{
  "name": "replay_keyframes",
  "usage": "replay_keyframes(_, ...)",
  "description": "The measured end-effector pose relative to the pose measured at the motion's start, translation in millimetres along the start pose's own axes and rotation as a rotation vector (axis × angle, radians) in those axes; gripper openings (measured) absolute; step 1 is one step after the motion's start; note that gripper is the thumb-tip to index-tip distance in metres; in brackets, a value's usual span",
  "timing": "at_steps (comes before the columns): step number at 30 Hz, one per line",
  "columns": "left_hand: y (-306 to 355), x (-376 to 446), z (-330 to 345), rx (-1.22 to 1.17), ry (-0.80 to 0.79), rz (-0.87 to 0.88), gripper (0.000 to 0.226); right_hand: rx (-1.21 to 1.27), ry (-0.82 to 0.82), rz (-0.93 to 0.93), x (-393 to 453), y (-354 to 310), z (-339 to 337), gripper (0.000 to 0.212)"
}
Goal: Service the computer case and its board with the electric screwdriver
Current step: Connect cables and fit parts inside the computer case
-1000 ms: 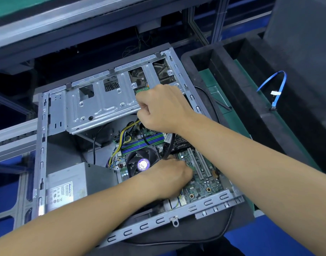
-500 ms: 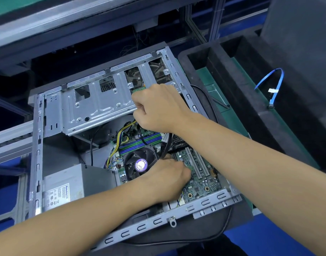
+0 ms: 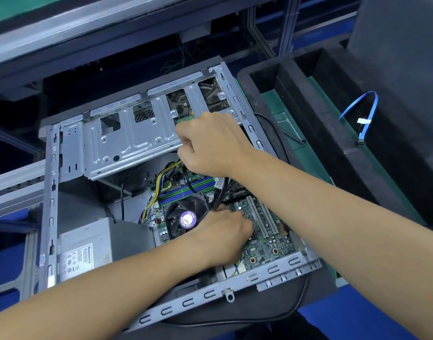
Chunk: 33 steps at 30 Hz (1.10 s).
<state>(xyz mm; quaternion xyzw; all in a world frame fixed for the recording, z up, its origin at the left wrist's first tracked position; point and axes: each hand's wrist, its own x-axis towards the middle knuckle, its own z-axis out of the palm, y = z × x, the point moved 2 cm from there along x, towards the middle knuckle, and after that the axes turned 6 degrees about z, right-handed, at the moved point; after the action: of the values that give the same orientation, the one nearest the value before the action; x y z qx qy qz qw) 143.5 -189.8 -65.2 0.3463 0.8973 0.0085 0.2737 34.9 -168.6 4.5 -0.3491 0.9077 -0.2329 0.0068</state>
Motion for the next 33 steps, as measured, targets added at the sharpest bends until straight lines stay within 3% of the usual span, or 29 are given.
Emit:
replay_keyframes(22,6.5,-0.3,-0.1,-0.001,0.017,-0.029,0.027,0.005,0.013,-0.002,0.5,-2.7,-0.1,0.011)
replay_keyframes(27,4.1,1.2,0.4,-0.053,0.037,-0.068,0.038,0.002,0.019,-0.007,0.1,-2.2,-0.2,0.012)
replay_keyframes(33,8.8,3.5,-1.6,-0.035,0.013,-0.161,0.022,0.003,0.01,-0.011,-0.3,-2.9,-0.6,0.01)
